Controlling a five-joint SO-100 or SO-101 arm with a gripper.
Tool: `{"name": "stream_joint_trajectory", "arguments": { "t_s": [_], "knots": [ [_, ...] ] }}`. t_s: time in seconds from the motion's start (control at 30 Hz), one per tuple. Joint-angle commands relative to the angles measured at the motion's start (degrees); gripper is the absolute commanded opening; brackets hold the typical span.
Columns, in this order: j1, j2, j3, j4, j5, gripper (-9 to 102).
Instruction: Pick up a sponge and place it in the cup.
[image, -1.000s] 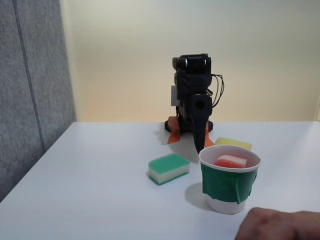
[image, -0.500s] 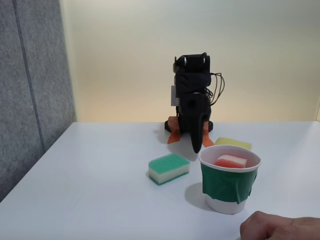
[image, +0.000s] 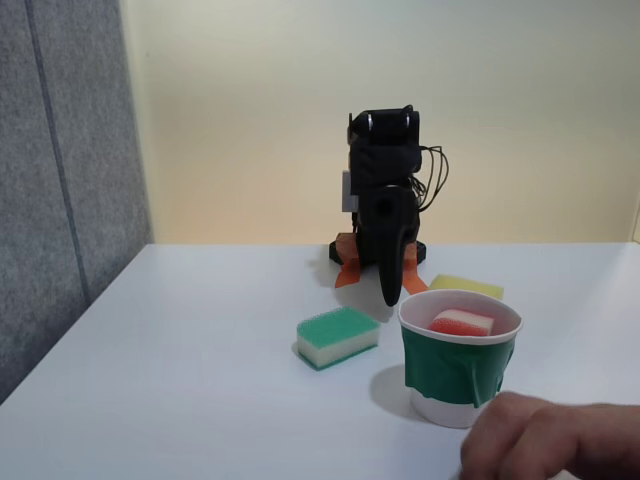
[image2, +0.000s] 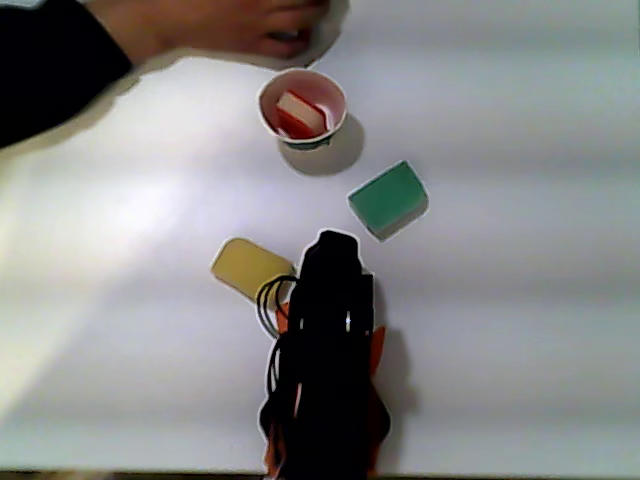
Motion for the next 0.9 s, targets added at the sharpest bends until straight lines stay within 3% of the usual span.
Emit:
{"name": "stream_joint_trajectory", "arguments": {
  "t_s": [0.0,0.47,0.6,0.87],
  "knots": [
    [0.2,1.1,2.7,0.5,-2.7,8],
    [0.7,1.1,2.7,-0.5,-10.7,10],
    [0.7,1.1,2.7,0.1,-5.4,0],
    [0.7,1.1,2.7,0.6,-1.5,0]
  ]
}}
